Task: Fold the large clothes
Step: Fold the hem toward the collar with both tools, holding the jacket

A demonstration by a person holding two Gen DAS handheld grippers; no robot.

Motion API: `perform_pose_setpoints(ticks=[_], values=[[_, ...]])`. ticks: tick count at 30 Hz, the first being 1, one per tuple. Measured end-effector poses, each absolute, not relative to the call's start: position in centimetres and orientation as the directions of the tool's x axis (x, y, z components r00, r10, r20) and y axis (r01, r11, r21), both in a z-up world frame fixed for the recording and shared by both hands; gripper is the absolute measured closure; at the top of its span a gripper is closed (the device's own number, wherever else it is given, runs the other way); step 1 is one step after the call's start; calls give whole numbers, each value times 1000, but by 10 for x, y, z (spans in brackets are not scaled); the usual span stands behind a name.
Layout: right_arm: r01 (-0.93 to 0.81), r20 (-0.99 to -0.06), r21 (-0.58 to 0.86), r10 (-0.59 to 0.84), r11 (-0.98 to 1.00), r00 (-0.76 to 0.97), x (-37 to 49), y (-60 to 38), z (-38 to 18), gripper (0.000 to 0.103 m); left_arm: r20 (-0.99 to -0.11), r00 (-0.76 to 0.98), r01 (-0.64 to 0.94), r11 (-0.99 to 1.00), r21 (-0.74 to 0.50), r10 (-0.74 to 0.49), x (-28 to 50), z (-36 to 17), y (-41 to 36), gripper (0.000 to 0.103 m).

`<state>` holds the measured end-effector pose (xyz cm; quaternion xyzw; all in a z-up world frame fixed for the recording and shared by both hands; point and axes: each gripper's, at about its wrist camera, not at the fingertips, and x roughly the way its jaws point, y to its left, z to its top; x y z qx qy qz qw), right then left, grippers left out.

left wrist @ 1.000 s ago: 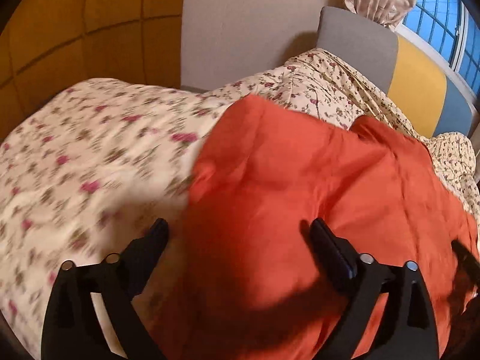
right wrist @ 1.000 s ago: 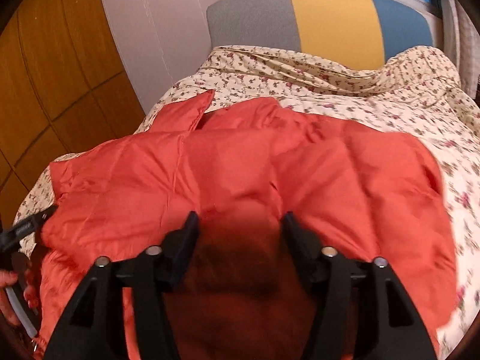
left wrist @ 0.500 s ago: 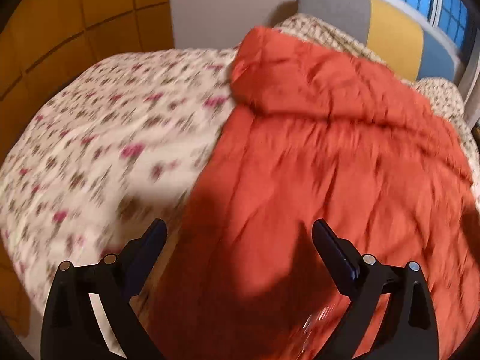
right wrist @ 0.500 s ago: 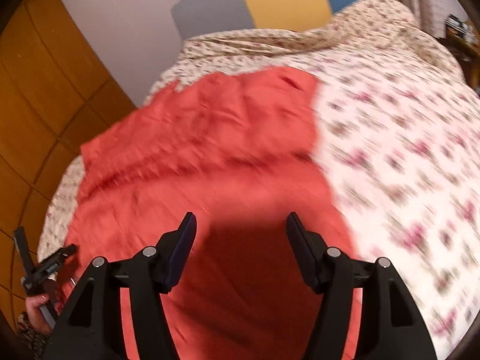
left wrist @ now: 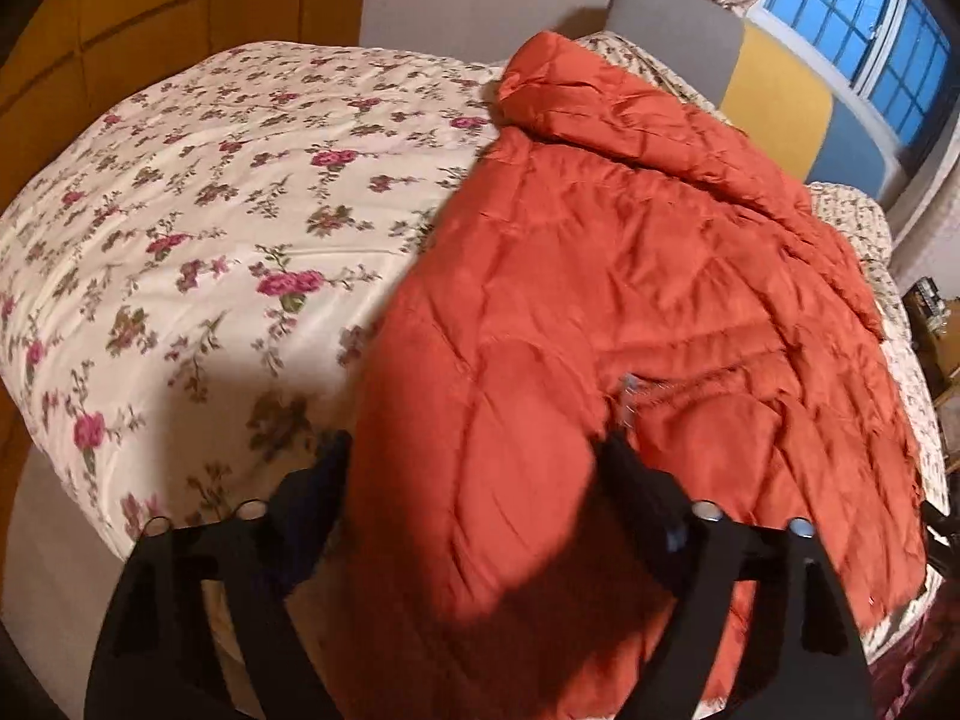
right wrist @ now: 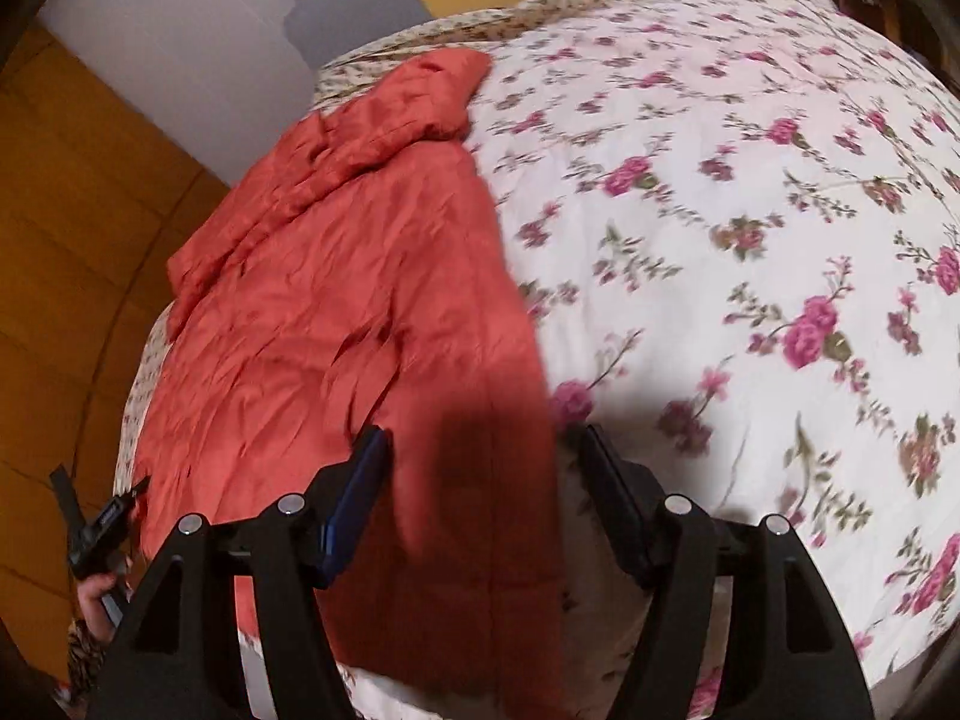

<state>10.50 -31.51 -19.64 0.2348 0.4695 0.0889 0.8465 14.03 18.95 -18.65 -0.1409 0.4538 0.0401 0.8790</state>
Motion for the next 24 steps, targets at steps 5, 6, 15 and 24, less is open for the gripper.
perform_pose_setpoints(ticks=[5,6,15,24], values=[[-10,-743,460,392,888,542,99,-292,-196,80,-796,600,-120,975,-188,-80,130,-180,166,77],[-15,-730,480,408,877,548,99,-292,-195,86,-786,613,-99,979,-181,-83,126,-175,161,81],[-94,-620,559,491,824,612,69,-311,-169,92,-700,699,-10,977,-215,-147,78,-142,147,88],[-205,-490,658,618,725,615,7,-334,-141,92,-613,711,61,899,-434,-345,12,-120,158,88]])
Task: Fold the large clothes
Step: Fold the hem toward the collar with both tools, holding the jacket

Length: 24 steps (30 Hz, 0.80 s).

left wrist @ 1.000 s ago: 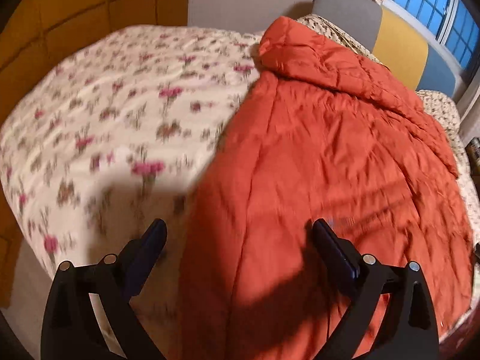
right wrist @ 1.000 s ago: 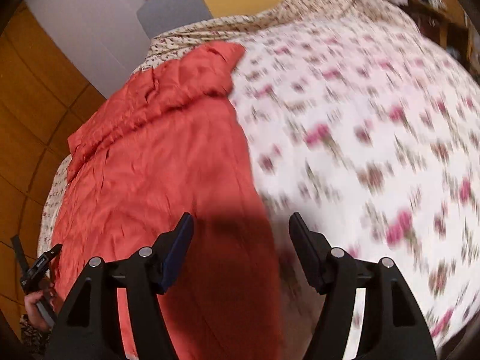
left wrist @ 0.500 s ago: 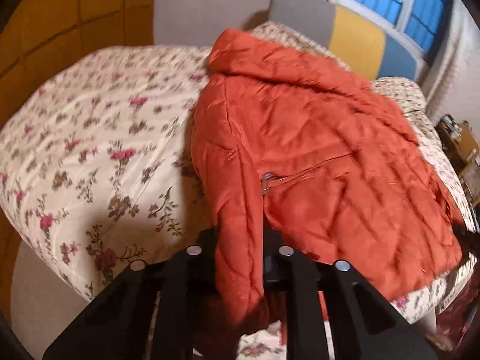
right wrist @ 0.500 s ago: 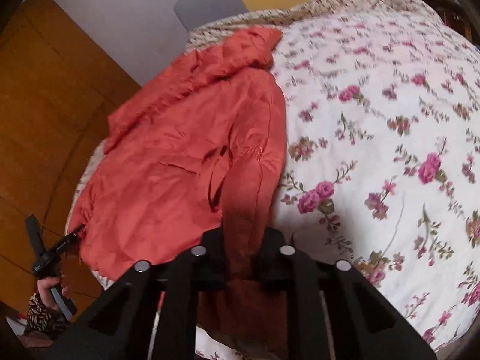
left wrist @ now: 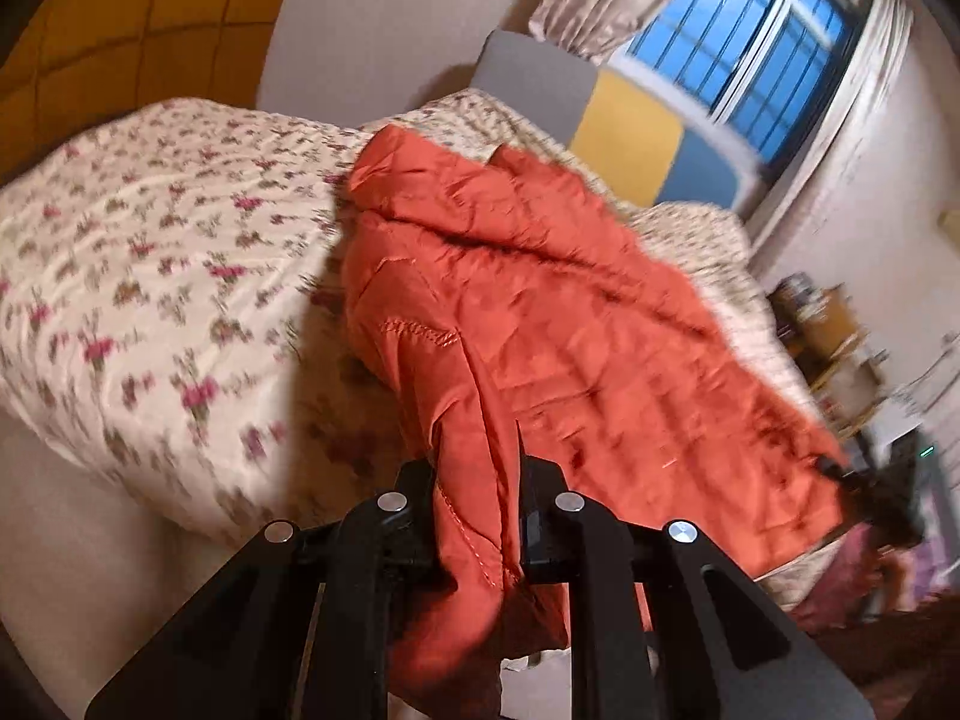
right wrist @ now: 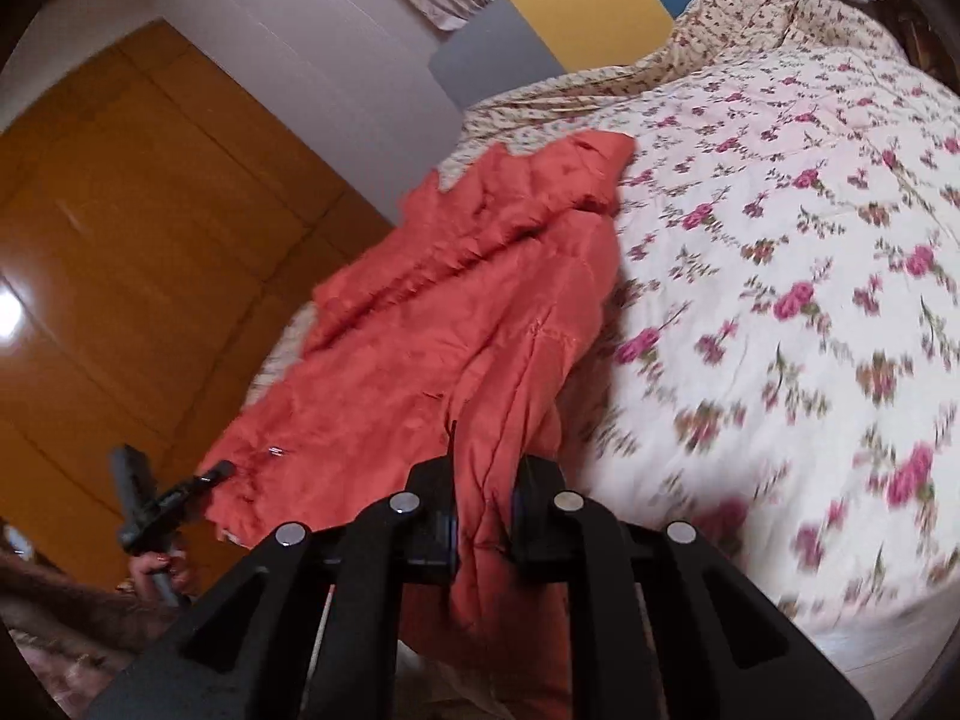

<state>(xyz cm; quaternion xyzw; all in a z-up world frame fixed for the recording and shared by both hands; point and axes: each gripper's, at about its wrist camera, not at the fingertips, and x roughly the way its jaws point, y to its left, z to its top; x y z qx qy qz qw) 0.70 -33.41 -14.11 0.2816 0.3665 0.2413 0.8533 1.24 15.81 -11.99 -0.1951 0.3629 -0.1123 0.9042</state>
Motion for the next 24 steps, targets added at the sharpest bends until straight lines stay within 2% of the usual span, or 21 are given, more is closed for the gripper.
perform_pose_setpoints(ticks=[4,9,17,24], values=[[-228,-454,678,642,699,618,-5,-339,-131,92,-576,713,53,851,-523,-399,2,-114,163,88],[-226,-395,733,672,641,626,17,-344,-125,92,-525,738,39,804,-593,-424,26,-105,177,88],[-199,-353,771,665,606,658,88,-347,-107,92,-481,768,25,769,-638,-423,94,-87,194,88],[-164,-361,783,652,601,667,145,-348,-101,89,-495,767,0,772,-635,-408,157,-82,203,88]])
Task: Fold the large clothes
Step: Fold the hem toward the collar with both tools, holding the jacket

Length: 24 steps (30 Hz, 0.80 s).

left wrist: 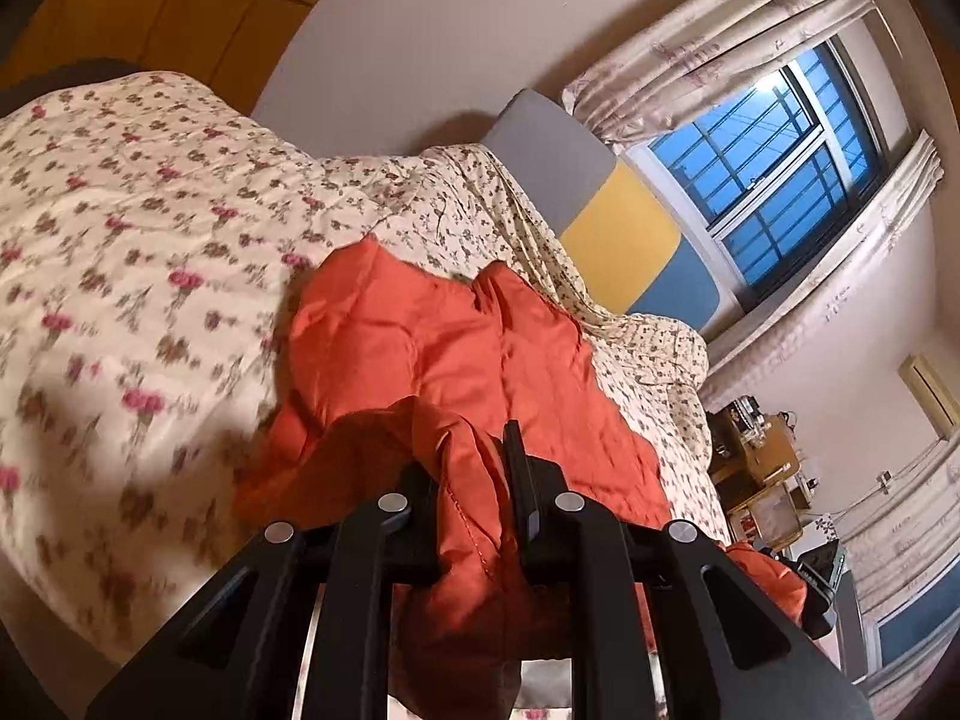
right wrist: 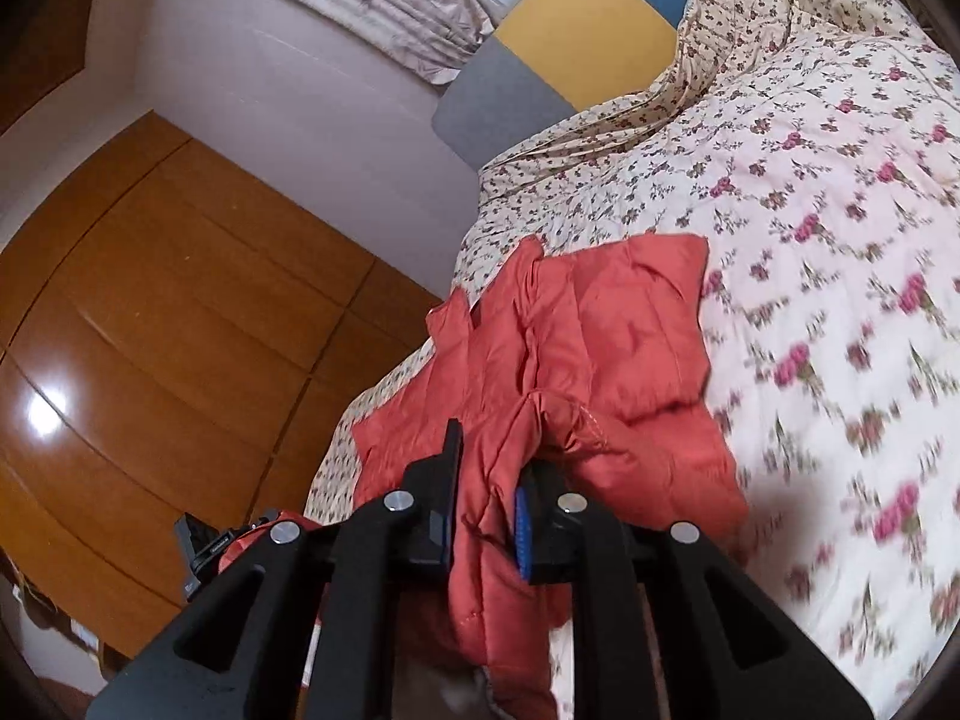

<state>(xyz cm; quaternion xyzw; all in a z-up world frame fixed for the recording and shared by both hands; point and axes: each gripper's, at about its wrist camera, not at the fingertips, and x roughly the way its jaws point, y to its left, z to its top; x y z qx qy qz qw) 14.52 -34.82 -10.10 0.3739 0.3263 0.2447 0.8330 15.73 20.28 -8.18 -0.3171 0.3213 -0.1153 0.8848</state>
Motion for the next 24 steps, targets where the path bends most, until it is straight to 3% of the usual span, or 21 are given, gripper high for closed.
perform_pose_setpoints(ticks=[10,13,15,18,20,22,24], values=[[-53,-379,834,640,549,669,218,-348,-120,80,-578,730,-95,784,-614,-364,233,-109,208,88],[-10,-403,836,626,549,668,235,-346,-131,62,-621,706,-130,800,-586,-340,252,-120,208,85],[23,-405,850,623,527,669,246,-345,-138,36,-629,698,-145,793,-591,-341,261,-126,209,78],[51,-370,879,612,474,699,257,-347,-148,25,-590,726,-158,750,-642,-353,265,-129,214,52],[53,-355,886,602,460,715,263,-348,-154,22,-536,786,-180,715,-675,-309,260,-123,223,18],[36,-338,884,585,465,738,259,-351,-153,17,-486,848,-206,714,-669,-210,248,-113,233,9],[-20,-272,883,547,468,792,247,-359,-147,6,-449,872,-188,715,-673,-194,240,-109,240,9]])
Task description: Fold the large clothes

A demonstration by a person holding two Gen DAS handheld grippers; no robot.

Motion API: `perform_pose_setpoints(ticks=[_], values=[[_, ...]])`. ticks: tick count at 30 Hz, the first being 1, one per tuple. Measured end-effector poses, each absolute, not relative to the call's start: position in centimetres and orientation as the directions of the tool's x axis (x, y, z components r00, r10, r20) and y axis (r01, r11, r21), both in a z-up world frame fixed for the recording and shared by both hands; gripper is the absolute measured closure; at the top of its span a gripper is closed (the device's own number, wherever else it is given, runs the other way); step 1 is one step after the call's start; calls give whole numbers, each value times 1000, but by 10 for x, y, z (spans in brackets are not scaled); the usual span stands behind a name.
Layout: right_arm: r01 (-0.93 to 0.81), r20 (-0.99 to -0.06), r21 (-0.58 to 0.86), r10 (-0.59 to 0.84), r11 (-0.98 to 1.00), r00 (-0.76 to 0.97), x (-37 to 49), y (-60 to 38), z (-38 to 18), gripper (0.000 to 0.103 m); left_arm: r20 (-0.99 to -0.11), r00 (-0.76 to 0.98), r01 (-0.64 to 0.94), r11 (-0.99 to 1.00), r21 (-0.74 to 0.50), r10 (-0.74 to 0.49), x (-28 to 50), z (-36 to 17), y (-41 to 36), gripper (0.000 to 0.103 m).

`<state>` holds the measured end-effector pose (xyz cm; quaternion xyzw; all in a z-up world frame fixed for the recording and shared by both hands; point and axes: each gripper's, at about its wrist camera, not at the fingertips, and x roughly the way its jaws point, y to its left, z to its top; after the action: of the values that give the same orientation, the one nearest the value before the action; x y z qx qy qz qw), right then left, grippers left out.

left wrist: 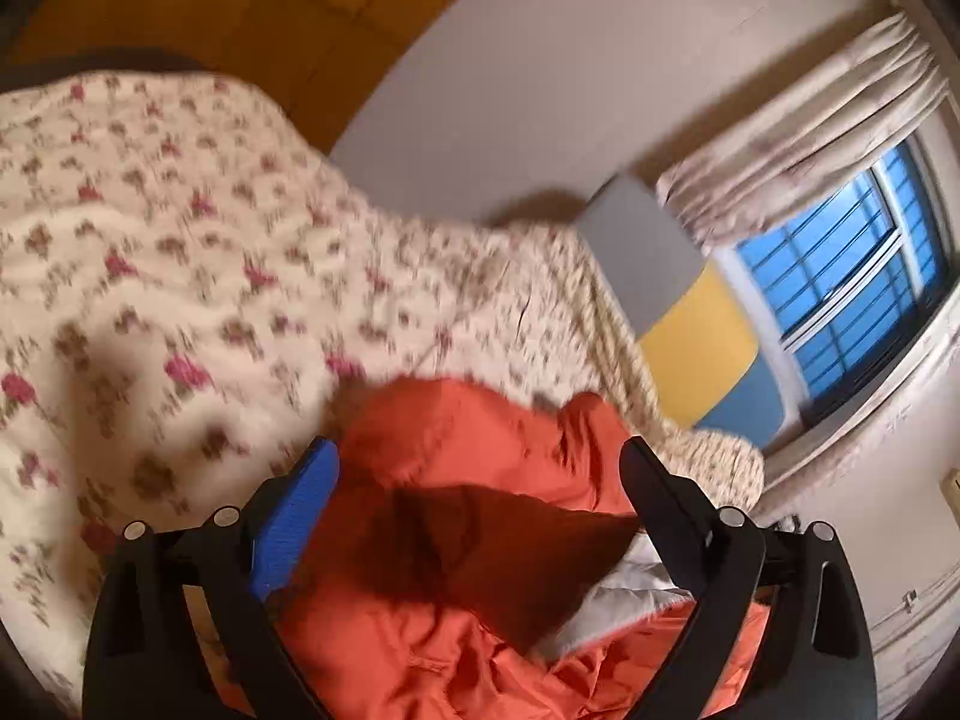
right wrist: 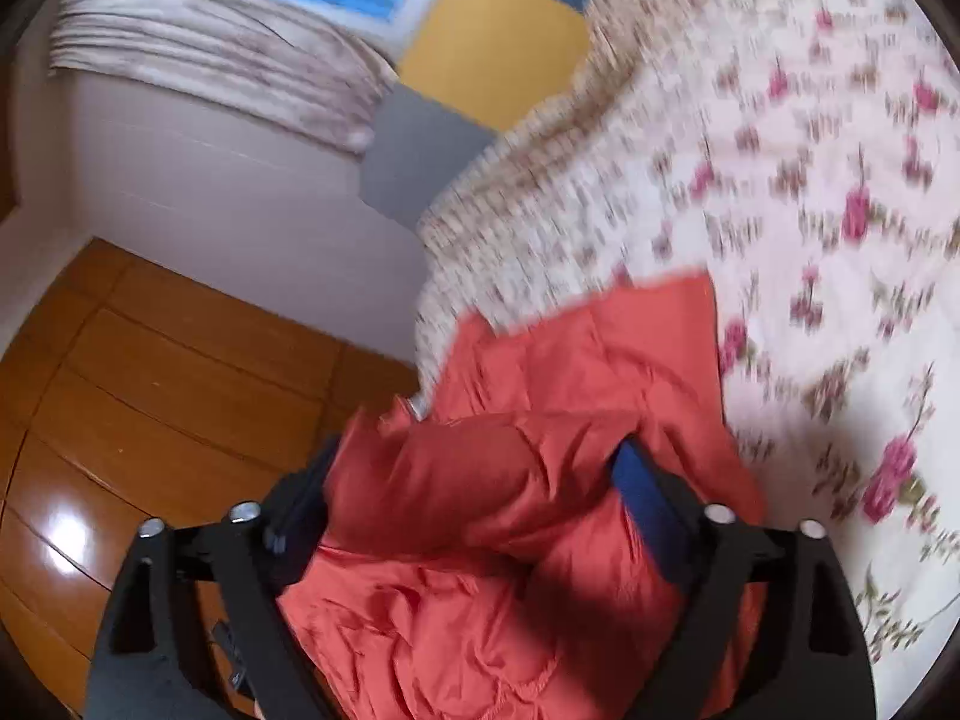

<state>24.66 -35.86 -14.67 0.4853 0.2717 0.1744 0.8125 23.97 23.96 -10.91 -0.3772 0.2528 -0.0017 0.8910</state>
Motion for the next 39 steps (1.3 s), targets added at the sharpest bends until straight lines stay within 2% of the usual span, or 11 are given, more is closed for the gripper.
perform_pose_setpoints(ticks=[2,4,8,12,17,19,20,24,26,28,39], values=[[-64,-235,854,492,517,838,229,-370,-139,3,-442,879,-179,735,-654,-180,228,-112,245,8],[-65,-272,811,474,581,837,222,-372,-137,3,-444,879,-157,774,-613,-174,212,-119,246,5],[-19,-480,676,460,736,747,220,-364,-160,2,-476,857,-116,826,-552,-198,188,-148,241,4],[-3,-582,647,497,762,644,233,-343,-192,2,-506,803,-76,788,-611,-315,189,-174,227,4],[-22,-568,667,527,745,632,245,-324,-208,6,-618,725,-103,840,-533,-303,220,-191,205,4],[-16,-579,664,527,748,622,247,-319,-210,19,-653,699,-105,863,-494,-289,227,-197,196,4],[-17,-579,669,535,743,616,251,-318,-210,32,-658,695,-88,875,-476,-289,227,-197,192,10],[-23,-533,738,604,675,592,249,-323,-217,50,-678,664,-53,885,-463,-315,223,-195,179,32],[-36,-515,755,625,655,587,242,-328,-217,54,-677,652,-33,879,-475,-342,217,-191,173,45],[-42,-509,758,630,651,586,235,-329,-213,56,-682,642,-3,888,-460,-351,209,-187,163,49],[-50,-505,742,606,668,614,166,-367,-194,57,-682,597,100,882,-460,-423,165,-184,116,49]])
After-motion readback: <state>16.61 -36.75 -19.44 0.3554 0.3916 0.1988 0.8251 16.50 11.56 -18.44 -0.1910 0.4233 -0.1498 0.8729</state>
